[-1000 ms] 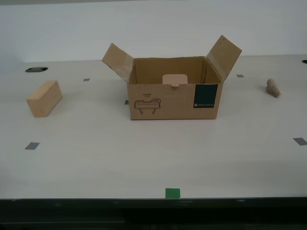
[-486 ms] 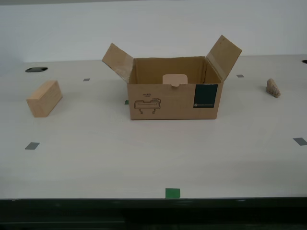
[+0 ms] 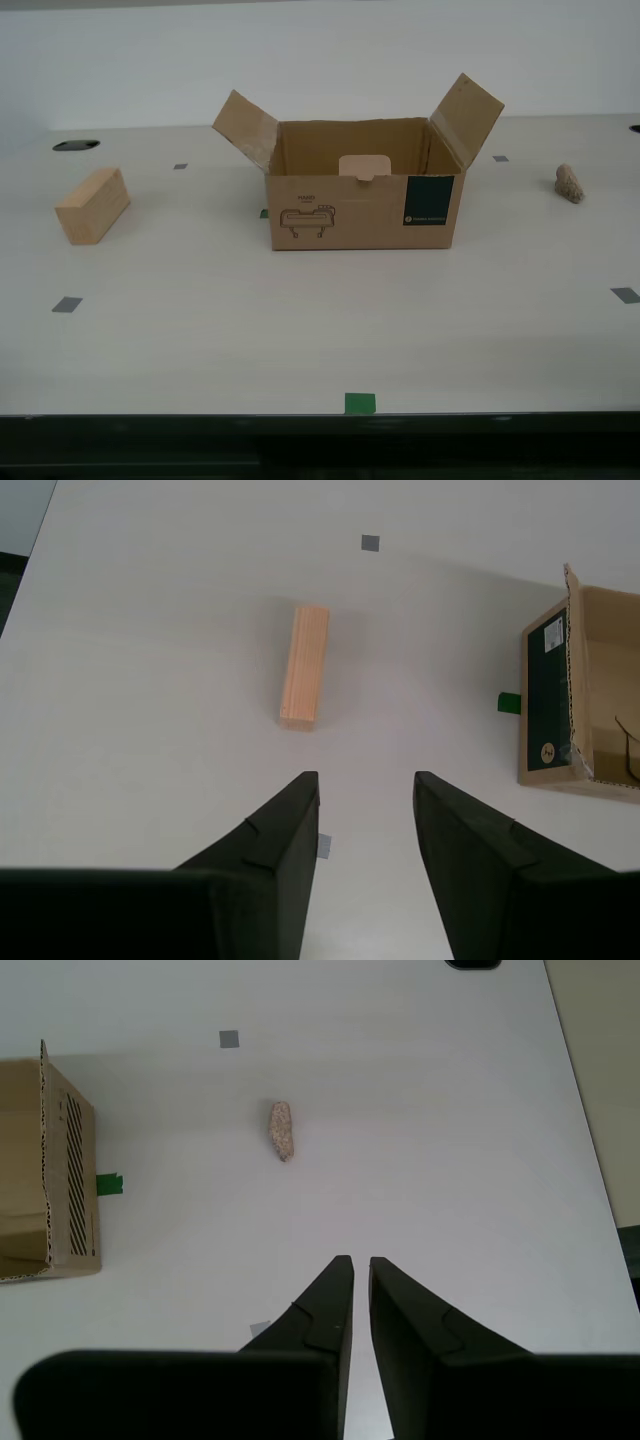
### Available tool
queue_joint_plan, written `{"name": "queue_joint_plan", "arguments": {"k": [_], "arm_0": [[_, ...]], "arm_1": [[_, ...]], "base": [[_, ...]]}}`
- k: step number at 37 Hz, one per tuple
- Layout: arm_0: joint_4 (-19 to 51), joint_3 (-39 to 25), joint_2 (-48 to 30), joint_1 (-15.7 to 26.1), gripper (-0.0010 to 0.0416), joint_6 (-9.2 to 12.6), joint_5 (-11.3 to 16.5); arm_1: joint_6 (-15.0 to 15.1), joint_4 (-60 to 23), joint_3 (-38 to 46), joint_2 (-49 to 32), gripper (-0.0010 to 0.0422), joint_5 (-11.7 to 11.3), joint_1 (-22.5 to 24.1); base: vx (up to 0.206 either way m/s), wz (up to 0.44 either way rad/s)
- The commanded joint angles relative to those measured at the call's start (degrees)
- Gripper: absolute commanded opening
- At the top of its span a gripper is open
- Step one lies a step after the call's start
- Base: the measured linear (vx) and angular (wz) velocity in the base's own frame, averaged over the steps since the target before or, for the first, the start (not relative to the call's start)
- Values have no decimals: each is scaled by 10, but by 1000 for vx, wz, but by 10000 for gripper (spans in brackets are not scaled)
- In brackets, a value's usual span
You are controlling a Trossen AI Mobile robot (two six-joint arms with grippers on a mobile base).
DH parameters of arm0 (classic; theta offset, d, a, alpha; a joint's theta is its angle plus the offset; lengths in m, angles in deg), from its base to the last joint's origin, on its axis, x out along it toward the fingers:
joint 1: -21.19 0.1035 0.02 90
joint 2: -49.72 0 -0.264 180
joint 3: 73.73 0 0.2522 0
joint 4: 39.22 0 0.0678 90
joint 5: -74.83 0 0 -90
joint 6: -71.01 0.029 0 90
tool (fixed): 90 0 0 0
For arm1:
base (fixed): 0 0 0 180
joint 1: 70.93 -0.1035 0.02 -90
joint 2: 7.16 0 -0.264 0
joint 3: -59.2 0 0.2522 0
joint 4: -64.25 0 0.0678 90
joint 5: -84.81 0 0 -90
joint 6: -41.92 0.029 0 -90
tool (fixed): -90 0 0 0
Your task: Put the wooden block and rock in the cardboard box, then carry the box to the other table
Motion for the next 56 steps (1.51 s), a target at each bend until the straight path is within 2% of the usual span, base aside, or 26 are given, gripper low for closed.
{"name": "queue_joint_plan", "arguments": {"k": [1, 6, 19, 23, 29, 33, 47, 56], "arm_0": [[3, 0, 0, 0, 57, 2, 2], [3, 0, -4, 0, 127, 7, 1], [3, 0, -4, 0, 360, 7, 1], [3, 0, -4, 0, 409, 7, 1], [3, 0, -4, 0, 366, 7, 1], [3, 0, -4, 0, 356, 7, 1], [2, -1, -4, 0, 402, 7, 1], [3, -1, -4, 0, 400, 5, 1]], "arm_1": [[-1, -1, 1, 0, 156, -2, 0], [-2, -1, 1, 0, 200, -2, 0], [-1, -2, 0, 0, 289, -2, 0], [0, -3, 0, 0, 311, -2, 0], [8, -4, 0, 0, 338, -2, 0], [8, 0, 0, 0, 349, -2, 0], [10, 7, 0, 0, 403, -2, 0], [10, 9, 0, 0, 400, -2, 0]], "base": [[0, 0], [0, 0], [0, 0], [0, 0], [0, 0], [0, 0], [0, 0], [0, 0]]}}
